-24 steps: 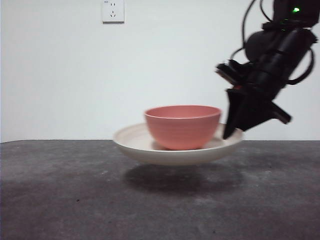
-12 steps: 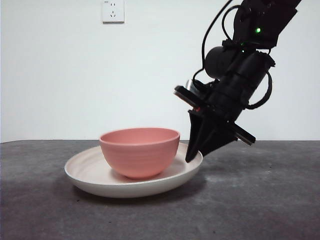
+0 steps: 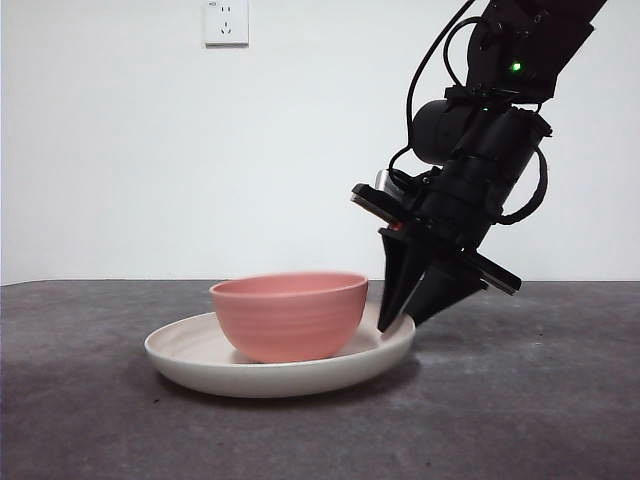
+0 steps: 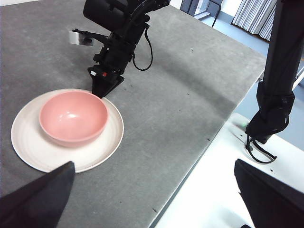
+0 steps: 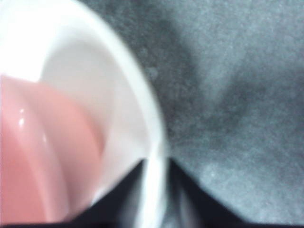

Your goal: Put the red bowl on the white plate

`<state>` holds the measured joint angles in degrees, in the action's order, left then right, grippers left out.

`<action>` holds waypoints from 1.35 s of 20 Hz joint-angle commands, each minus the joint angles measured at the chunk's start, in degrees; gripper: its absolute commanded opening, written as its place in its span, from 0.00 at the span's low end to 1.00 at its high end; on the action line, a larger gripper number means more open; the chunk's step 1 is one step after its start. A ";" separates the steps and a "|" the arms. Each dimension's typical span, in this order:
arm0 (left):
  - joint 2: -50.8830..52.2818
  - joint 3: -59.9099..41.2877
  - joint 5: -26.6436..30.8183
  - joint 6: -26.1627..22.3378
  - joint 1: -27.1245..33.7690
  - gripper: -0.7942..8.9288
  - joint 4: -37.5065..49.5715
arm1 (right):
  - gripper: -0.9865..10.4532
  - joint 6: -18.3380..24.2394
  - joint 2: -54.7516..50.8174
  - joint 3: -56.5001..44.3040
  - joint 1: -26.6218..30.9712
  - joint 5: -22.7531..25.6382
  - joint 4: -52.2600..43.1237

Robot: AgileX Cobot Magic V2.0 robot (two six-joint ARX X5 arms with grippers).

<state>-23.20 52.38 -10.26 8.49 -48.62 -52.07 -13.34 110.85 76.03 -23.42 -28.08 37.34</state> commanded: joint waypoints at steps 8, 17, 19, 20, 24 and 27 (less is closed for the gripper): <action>-0.22 0.55 0.17 0.15 -0.35 0.76 0.68 | 0.45 3.50 -7.34 1.36 3.78 3.17 4.94; -0.22 0.55 0.17 0.13 -0.35 0.76 0.70 | 0.61 9.27 -35.26 1.14 4.00 6.14 13.38; -0.22 0.55 0.17 0.13 -0.35 0.76 0.70 | 0.61 9.40 -41.20 1.11 2.75 7.52 14.53; -0.22 0.55 0.17 0.13 -0.35 0.76 0.70 | 0.61 9.46 -43.98 1.07 1.95 8.63 15.39; -0.22 0.55 0.20 0.13 -0.35 0.76 0.70 | 0.61 9.44 -55.63 -4.09 -2.12 10.80 14.51; -0.22 0.55 0.20 0.07 -0.35 0.76 0.70 | 0.61 8.31 -64.89 -12.74 -4.94 11.63 11.13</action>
<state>-23.20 52.38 -10.24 8.49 -48.62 -52.05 -4.69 45.84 63.24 -27.99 -16.67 48.88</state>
